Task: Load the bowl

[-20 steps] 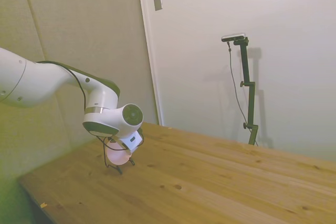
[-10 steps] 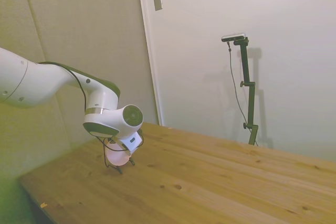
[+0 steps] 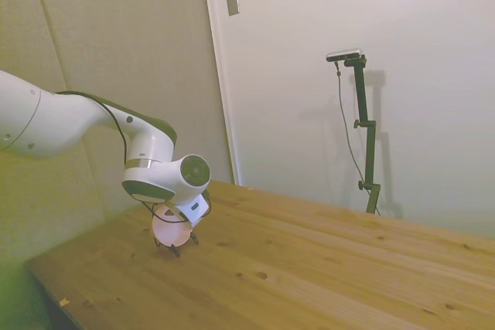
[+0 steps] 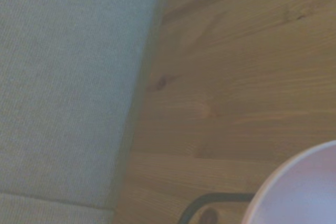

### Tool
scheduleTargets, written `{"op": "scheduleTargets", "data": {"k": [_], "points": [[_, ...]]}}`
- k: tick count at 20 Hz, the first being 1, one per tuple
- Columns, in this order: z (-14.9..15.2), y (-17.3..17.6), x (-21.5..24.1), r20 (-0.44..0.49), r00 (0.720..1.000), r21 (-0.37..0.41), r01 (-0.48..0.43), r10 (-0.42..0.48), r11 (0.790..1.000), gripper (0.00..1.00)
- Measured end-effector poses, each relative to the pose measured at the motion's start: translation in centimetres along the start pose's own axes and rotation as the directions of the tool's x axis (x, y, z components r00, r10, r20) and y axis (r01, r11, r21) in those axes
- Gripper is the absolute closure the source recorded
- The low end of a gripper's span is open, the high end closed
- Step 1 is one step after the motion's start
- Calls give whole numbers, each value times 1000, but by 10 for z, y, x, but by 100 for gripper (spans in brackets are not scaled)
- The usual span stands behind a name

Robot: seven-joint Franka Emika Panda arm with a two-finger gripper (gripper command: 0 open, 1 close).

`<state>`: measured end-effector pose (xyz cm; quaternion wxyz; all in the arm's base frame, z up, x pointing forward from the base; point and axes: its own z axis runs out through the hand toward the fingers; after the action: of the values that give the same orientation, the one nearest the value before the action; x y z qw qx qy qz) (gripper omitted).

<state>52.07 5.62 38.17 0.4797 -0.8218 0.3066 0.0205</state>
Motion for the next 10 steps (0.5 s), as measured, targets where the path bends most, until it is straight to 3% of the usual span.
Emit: {"op": "scheduleTargets", "data": {"k": [6,10], "points": [[-46,-8,-8,-71,997,9,4,-3,1000,0],[-82,1,-18,-176,983,-33,-58,51,998,0]]}}
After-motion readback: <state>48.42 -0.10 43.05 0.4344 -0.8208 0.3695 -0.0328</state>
